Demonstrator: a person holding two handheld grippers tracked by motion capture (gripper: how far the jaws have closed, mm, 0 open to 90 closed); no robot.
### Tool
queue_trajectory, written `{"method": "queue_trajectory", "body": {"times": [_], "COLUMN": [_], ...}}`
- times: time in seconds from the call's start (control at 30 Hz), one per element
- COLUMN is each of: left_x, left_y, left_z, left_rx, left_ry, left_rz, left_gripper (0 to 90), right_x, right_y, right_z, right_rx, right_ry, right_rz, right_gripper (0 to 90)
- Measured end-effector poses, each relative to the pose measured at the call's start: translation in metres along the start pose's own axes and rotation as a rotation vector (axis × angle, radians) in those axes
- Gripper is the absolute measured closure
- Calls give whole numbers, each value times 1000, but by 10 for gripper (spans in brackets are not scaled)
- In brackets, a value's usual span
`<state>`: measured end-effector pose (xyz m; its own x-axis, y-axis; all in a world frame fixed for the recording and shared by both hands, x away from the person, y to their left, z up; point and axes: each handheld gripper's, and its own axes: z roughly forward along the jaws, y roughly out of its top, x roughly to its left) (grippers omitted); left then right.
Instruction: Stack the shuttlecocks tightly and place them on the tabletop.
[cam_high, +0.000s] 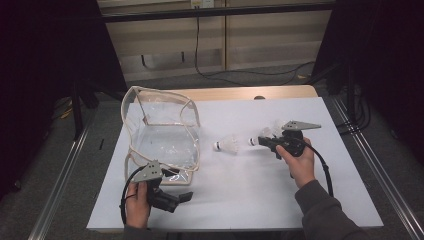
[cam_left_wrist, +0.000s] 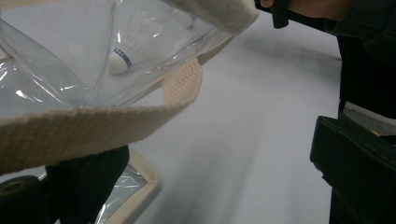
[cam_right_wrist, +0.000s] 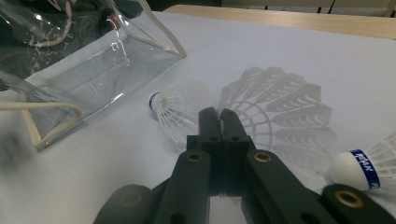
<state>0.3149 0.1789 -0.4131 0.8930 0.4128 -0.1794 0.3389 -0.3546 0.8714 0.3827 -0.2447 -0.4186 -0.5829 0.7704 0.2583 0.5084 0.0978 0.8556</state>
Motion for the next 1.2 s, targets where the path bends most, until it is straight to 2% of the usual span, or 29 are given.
{"method": "queue_trajectory", "body": {"times": [0.47, 1.2], "left_x": [0, 1], "left_y": [0, 0], "left_z": [0, 0], "left_rx": [1, -1], "left_ry": [1, -2], "left_rz": [0, 2], "left_gripper": [47, 47], "right_x": [6, 6], "right_y": [2, 3], "right_z": [11, 20], "right_rx": [6, 5], "right_ry": [7, 4], "right_rz": [-6, -7], "right_gripper": [898, 898]}}
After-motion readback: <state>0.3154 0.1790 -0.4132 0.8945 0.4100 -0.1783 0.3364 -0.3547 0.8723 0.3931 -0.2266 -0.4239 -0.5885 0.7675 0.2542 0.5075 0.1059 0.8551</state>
